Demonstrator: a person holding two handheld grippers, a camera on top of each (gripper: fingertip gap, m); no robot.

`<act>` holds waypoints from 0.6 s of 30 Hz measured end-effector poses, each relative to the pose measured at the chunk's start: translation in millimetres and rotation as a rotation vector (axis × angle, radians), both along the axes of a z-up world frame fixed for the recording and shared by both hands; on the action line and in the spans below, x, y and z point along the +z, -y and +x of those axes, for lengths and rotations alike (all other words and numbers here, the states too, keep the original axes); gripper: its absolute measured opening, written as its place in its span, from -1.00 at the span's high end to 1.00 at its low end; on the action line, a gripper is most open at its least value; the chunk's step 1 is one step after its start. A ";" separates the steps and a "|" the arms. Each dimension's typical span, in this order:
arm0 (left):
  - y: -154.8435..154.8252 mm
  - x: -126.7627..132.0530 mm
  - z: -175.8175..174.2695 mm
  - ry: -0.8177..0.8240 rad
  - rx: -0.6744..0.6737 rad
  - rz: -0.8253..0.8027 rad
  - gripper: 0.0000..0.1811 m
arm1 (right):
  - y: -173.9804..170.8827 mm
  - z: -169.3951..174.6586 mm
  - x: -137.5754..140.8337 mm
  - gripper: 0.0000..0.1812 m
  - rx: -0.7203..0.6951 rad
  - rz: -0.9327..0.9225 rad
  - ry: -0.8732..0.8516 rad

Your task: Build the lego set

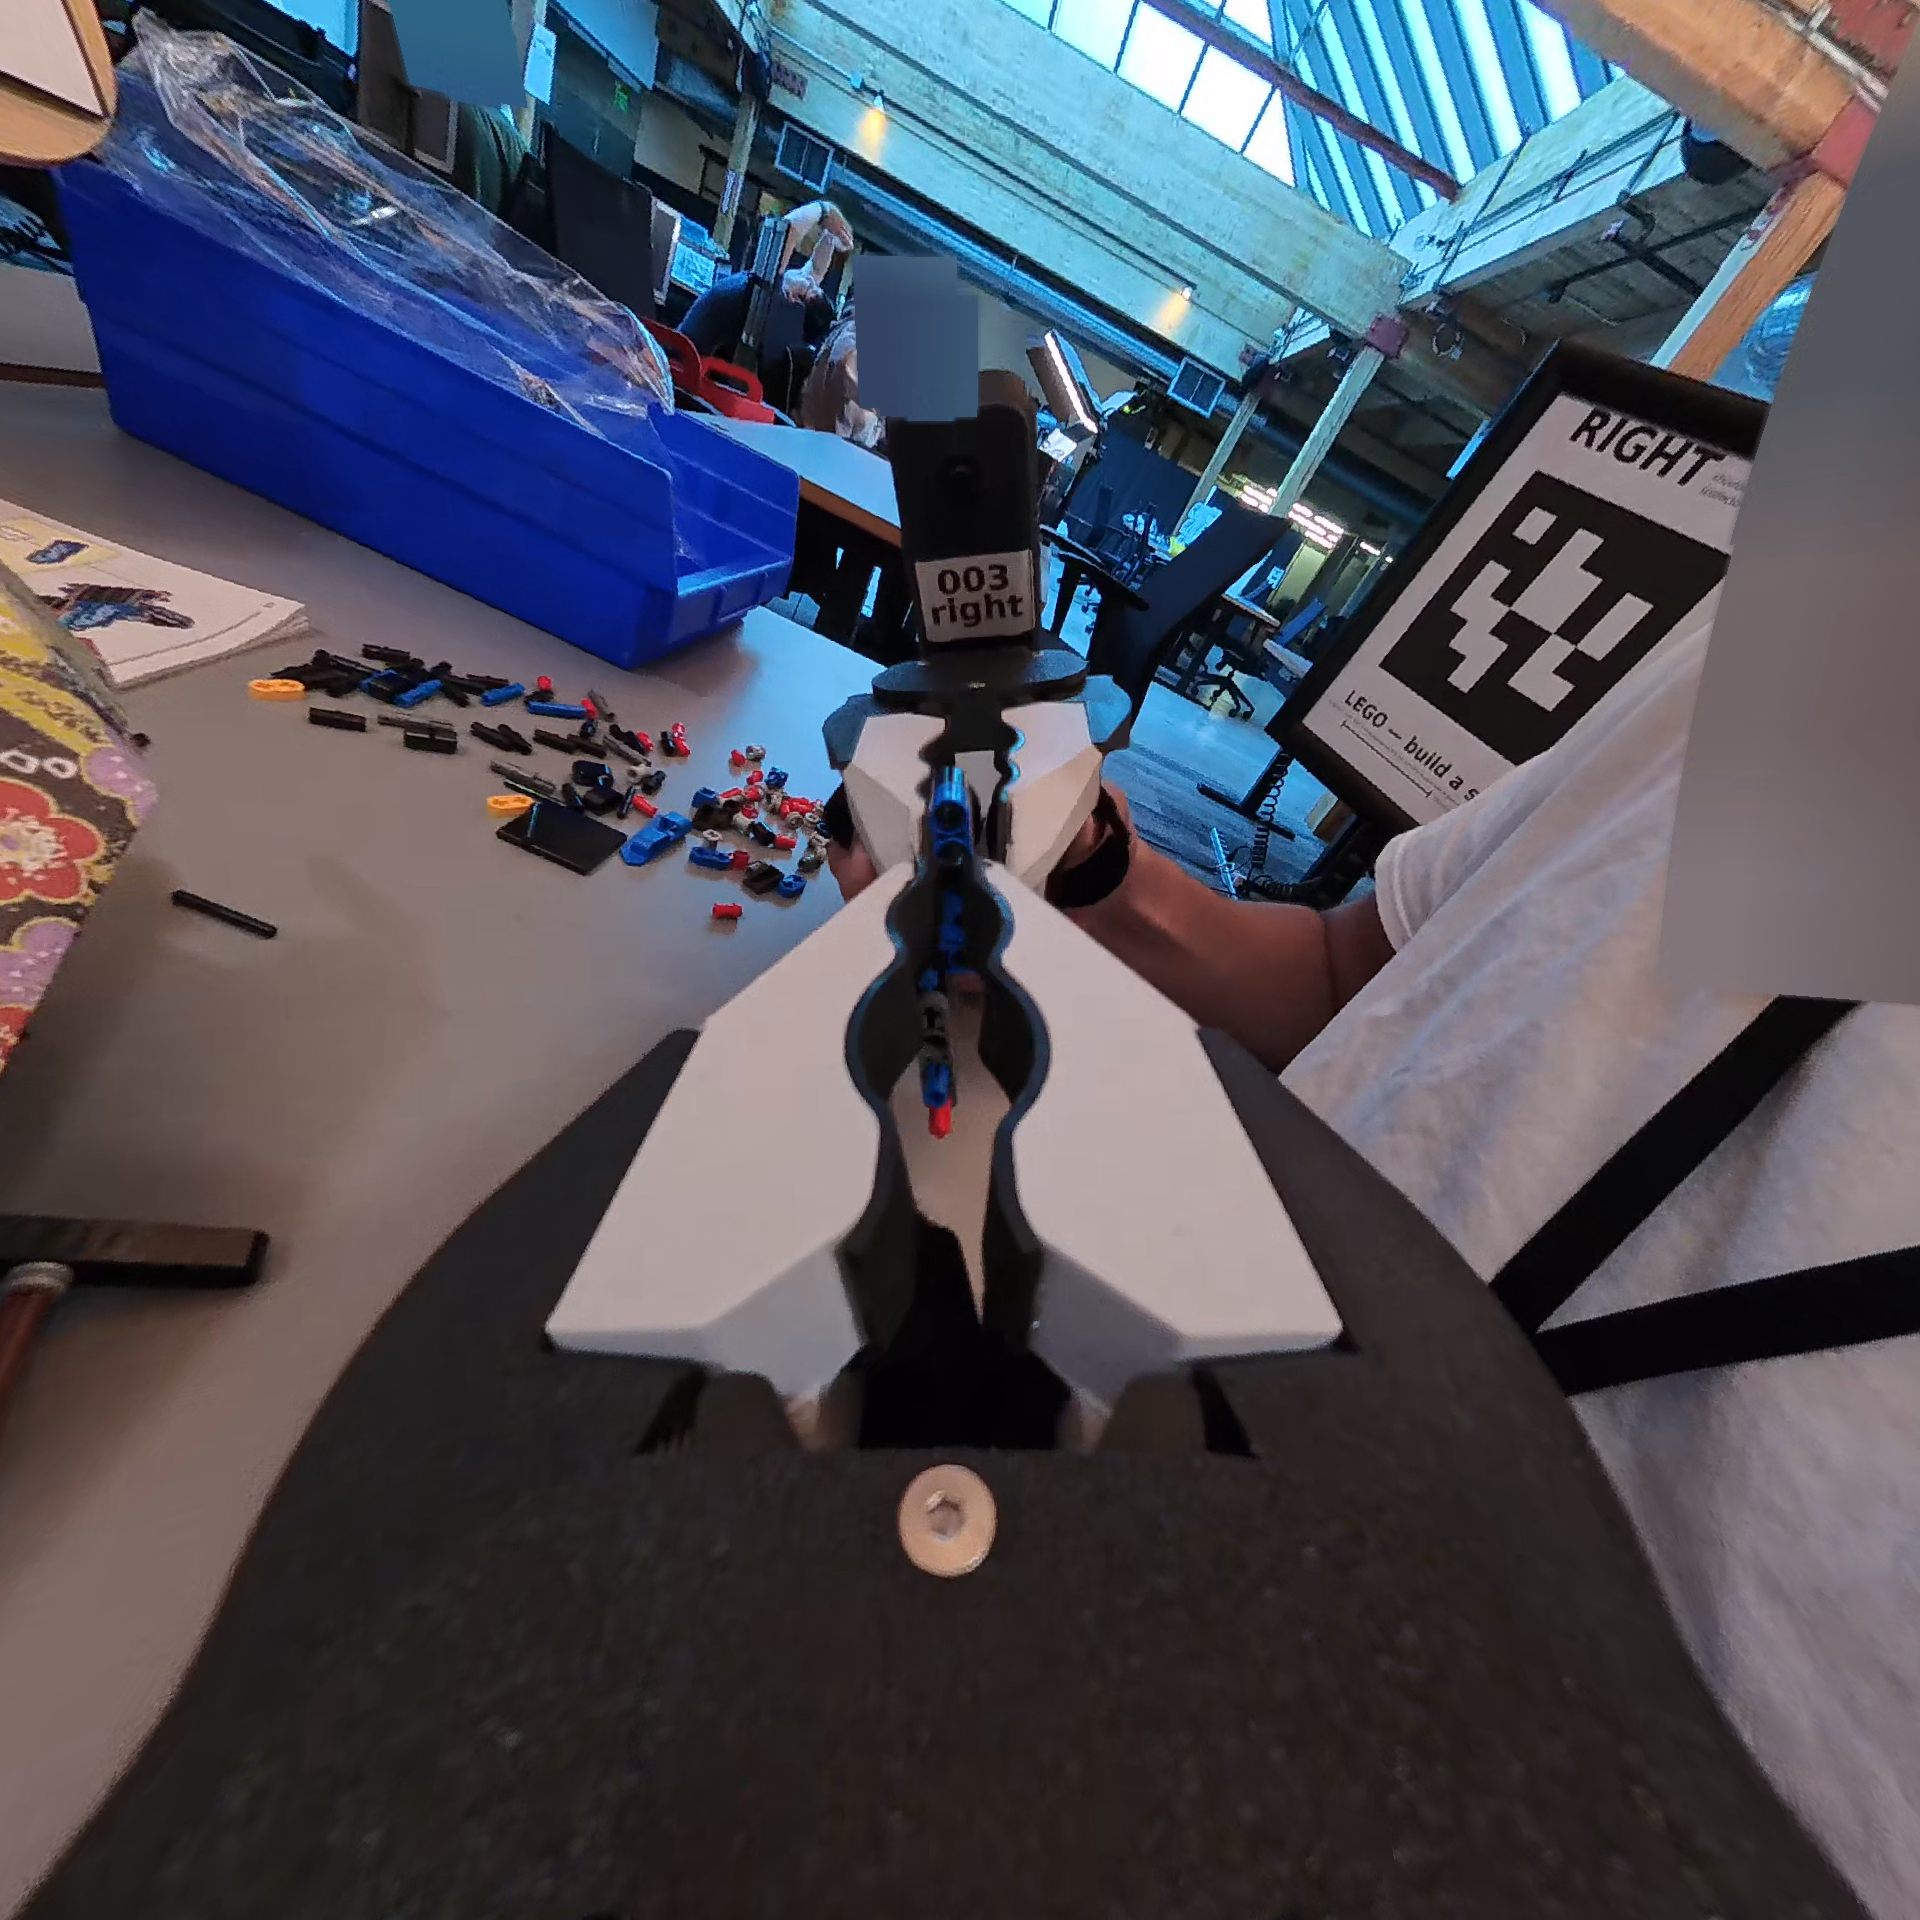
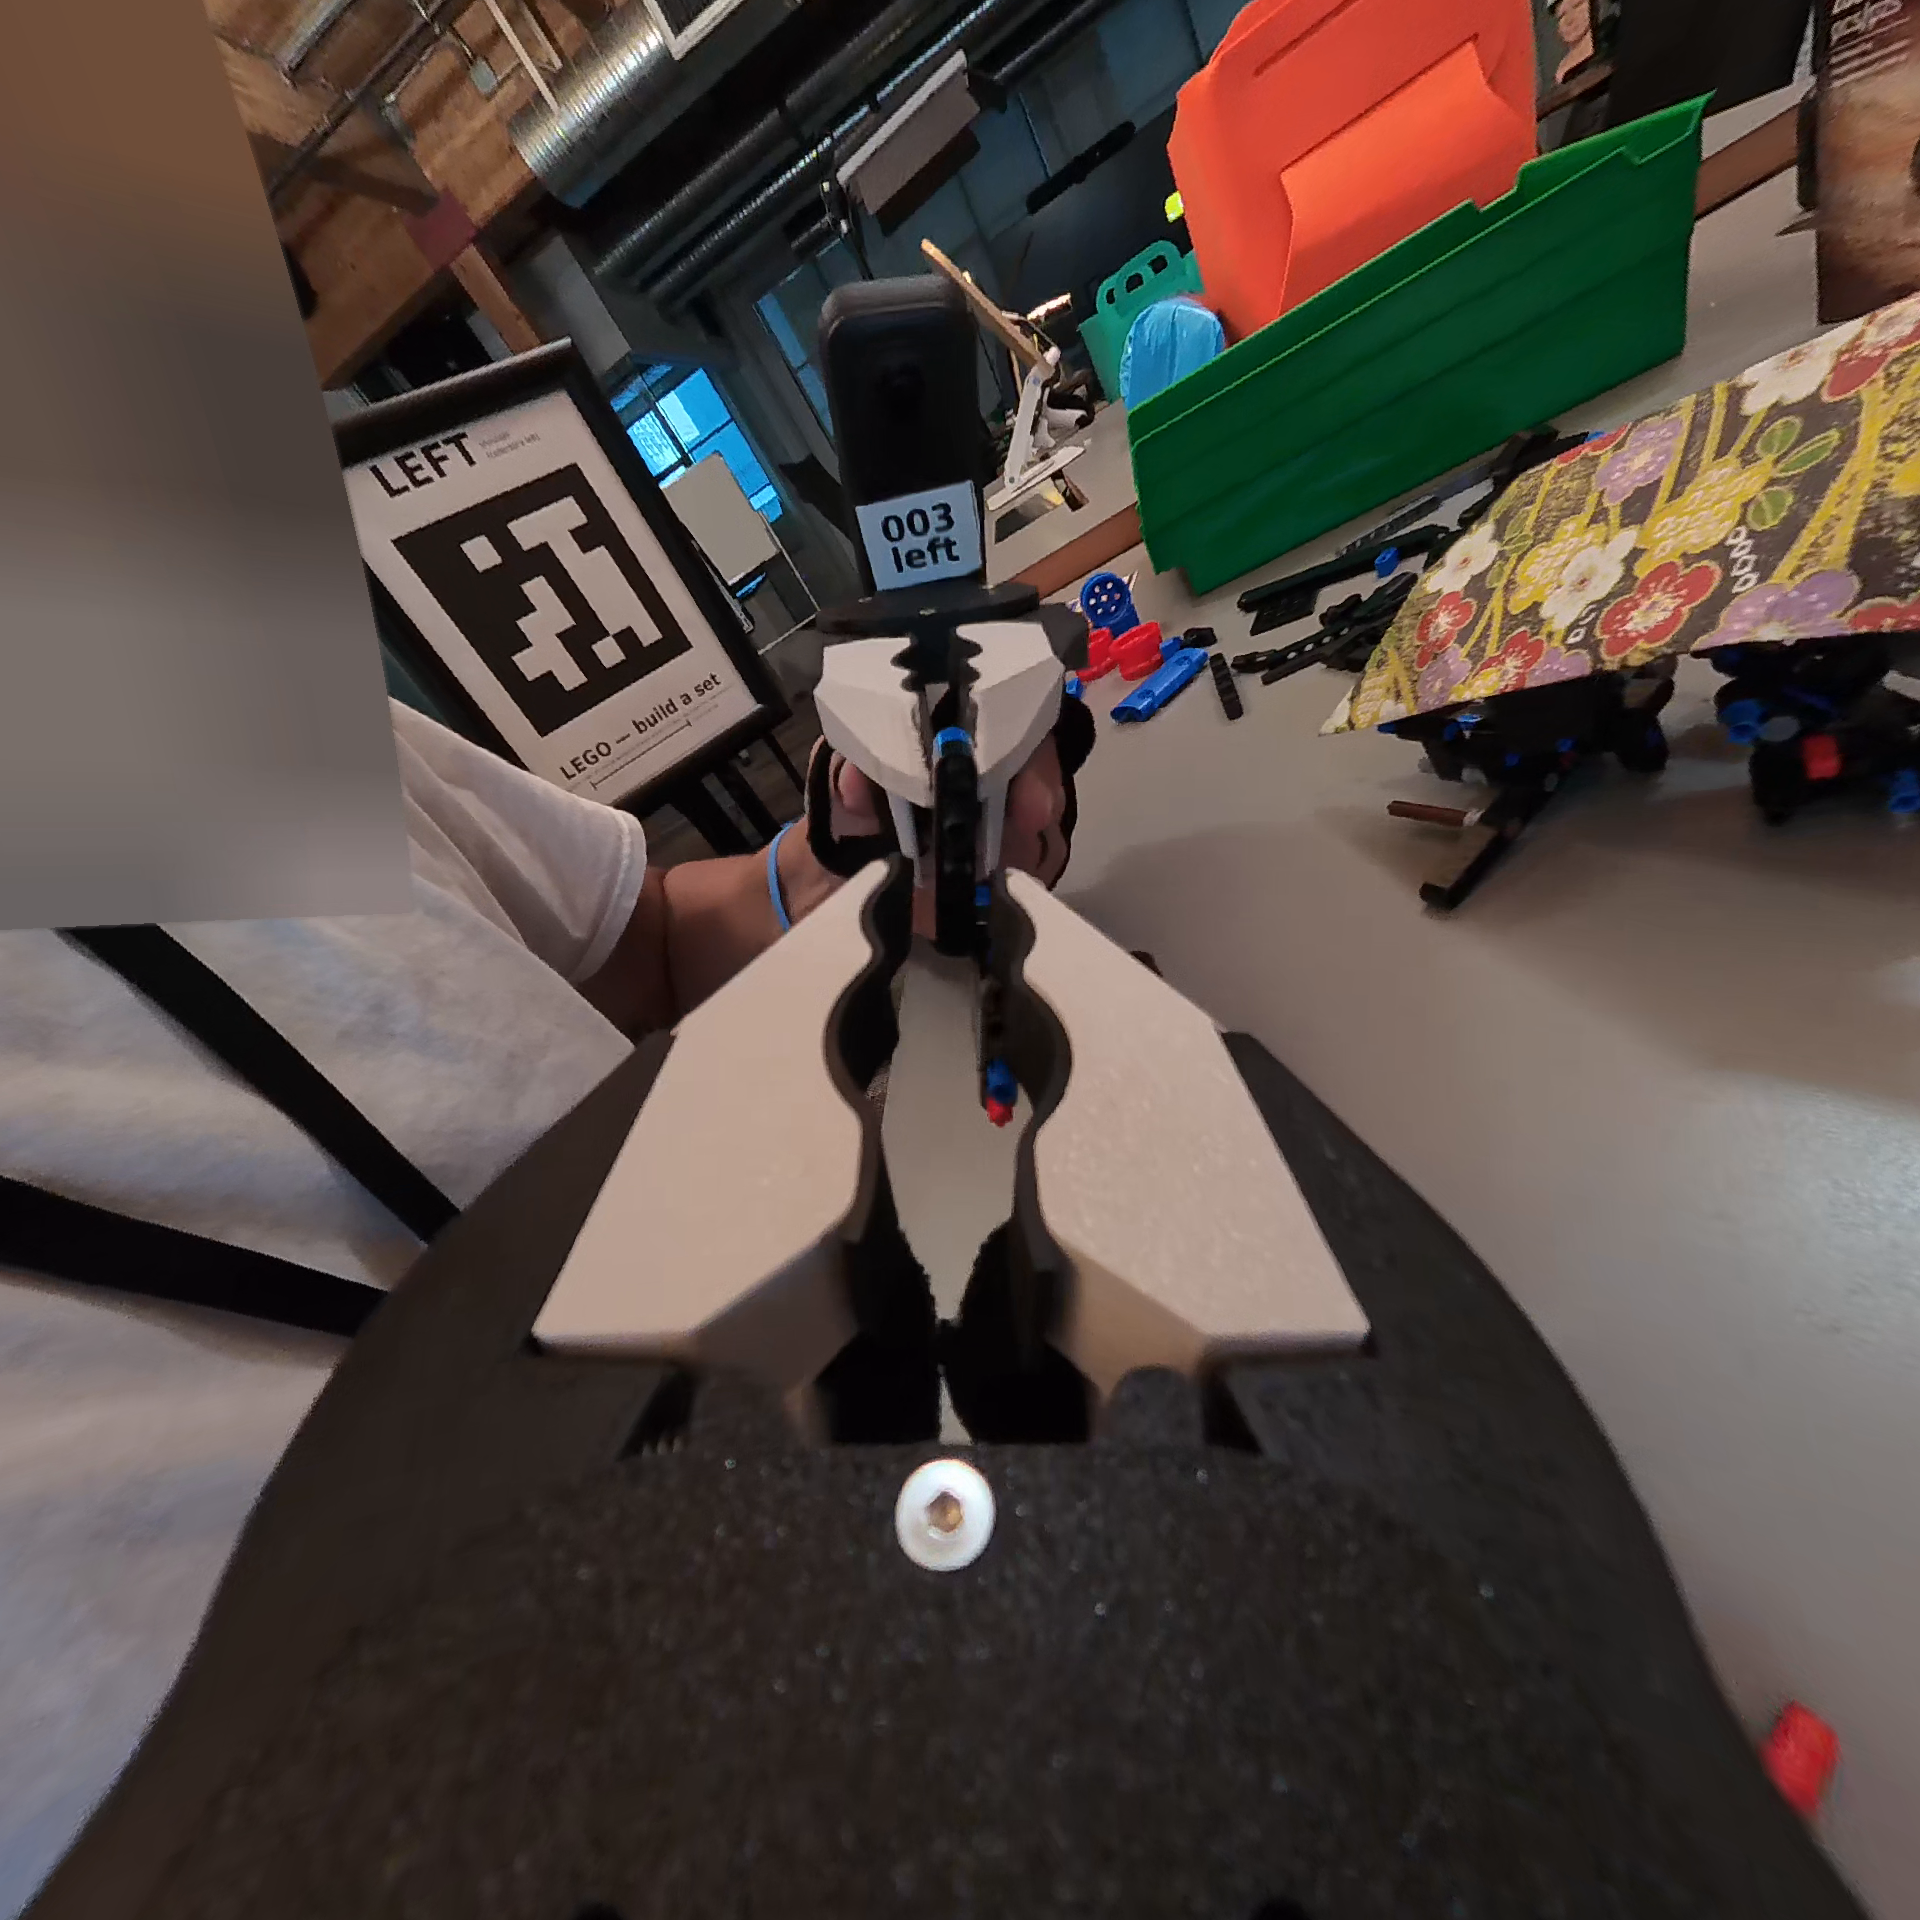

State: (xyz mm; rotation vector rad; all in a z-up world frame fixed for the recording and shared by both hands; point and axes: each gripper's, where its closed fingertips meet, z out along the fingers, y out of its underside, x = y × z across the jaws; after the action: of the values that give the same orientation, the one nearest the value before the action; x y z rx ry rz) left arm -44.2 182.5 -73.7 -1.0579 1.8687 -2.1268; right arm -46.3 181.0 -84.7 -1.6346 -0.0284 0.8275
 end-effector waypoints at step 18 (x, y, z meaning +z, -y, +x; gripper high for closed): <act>14.7 -31.7 -1.5 -0.008 -0.035 0.336 0.84 | 36.3 64.7 25.3 0.94 -0.203 0.080 0.035</act>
State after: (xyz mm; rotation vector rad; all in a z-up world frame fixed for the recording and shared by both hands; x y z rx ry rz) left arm -45.7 167.7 -105.5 -0.9639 2.1619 -1.7381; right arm 18.4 144.7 -59.3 -1.5481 0.0778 0.6349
